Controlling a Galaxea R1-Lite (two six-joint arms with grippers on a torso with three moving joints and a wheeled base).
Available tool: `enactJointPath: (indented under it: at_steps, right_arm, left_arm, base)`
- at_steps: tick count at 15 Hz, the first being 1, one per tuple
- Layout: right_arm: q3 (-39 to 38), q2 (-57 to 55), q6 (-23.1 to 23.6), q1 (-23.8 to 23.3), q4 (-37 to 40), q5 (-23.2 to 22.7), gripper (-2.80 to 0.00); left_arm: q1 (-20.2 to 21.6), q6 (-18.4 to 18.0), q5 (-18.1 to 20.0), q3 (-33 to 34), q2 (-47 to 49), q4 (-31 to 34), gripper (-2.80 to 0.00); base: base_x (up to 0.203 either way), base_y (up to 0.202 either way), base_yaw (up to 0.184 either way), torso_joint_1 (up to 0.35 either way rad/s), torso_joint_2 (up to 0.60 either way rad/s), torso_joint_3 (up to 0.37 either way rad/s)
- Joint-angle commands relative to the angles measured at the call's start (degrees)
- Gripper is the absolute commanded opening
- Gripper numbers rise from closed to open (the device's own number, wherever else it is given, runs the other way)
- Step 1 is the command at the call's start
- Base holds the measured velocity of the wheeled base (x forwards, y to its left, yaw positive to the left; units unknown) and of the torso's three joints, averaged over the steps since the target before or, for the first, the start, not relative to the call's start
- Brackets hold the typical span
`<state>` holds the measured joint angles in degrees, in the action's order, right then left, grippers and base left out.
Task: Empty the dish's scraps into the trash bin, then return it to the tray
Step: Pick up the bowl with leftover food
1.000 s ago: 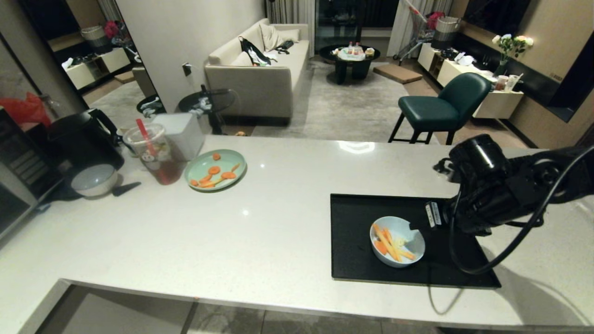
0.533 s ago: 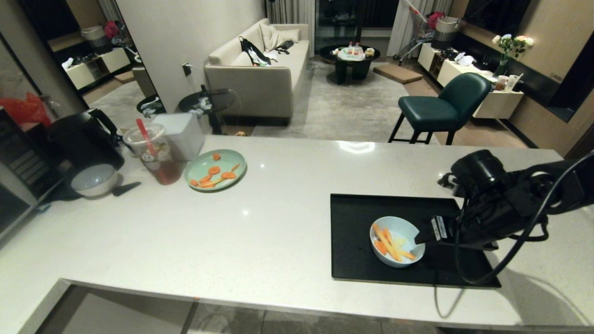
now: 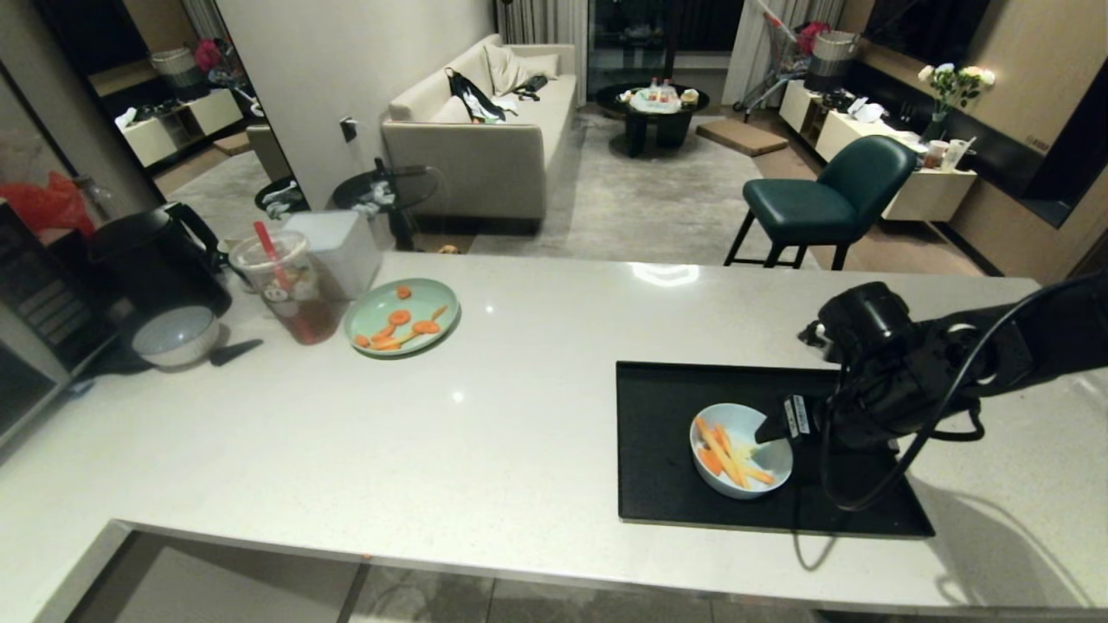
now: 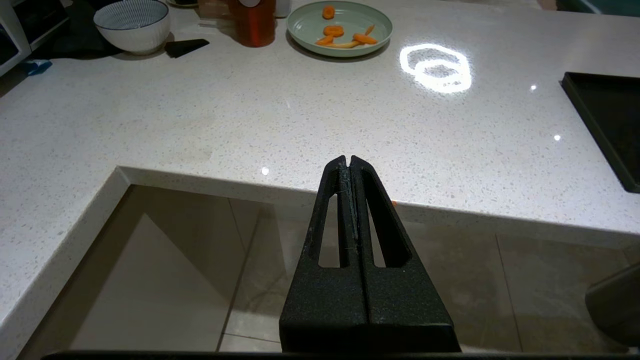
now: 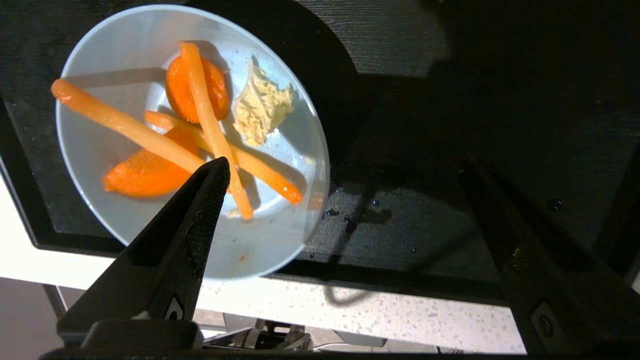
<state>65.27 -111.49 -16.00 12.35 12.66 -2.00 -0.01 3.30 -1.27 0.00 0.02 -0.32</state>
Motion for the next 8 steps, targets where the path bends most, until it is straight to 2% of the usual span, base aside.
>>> enactJointPath:
  at_steps: [1,8]
  right_arm:
    - [0.3,-1.3,-0.1,0.0,0.0,0.2,0.0]
    - [0.6,-3.7,-0.1,0.5,-2.2,1.2,0.0]
  left_arm:
    - [0.0,0.0,0.0,0.0,0.0,0.0,-2.8]
    - [0.0,0.0,0.0,0.0,0.1,0.0,-2.8]
  base:
    - [0.0,0.0,0.0,0.0,0.0,0.0]
    - [0.0,0.0,0.0,0.0,0.0,0.0]
